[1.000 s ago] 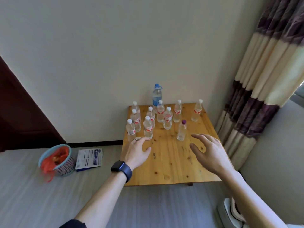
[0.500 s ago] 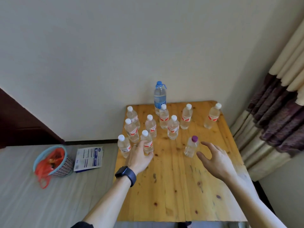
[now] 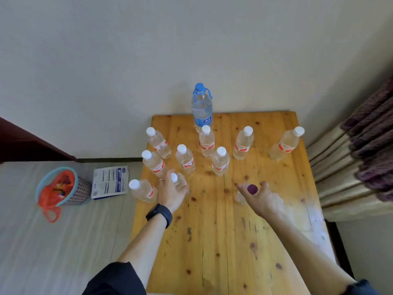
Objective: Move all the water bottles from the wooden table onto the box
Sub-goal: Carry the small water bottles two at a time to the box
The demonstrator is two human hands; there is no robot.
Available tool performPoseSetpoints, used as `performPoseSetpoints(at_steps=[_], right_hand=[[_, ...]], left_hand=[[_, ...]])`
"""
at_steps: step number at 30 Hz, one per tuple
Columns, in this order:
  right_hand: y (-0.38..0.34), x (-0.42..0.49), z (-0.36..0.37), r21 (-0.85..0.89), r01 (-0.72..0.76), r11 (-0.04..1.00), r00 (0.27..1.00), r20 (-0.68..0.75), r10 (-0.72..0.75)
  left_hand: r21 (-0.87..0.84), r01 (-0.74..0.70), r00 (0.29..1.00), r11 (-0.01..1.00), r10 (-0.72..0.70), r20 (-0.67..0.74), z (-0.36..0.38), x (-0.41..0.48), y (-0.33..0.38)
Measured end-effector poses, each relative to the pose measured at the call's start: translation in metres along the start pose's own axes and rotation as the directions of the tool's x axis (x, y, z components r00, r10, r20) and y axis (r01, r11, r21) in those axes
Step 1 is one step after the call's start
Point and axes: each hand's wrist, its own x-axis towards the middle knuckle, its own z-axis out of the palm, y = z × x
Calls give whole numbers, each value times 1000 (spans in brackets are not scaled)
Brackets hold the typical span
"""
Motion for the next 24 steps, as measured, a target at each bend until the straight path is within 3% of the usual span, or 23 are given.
performPoseSetpoints(at_steps=[6,15,24], right_hand=[[-10,13,17,117,-60,991,997,-42,65],[14,-35,29,89,172,981,970,156,-185],[31,-74,68,29,278,960,915,295,-274]], left_hand=[[-65,-49,999,997,48,-17,2,19,-7],[-89,-114,988,989,122,91,-9,-34,-22],[-22,-126,956,992,127,264,19,-98,-47]])
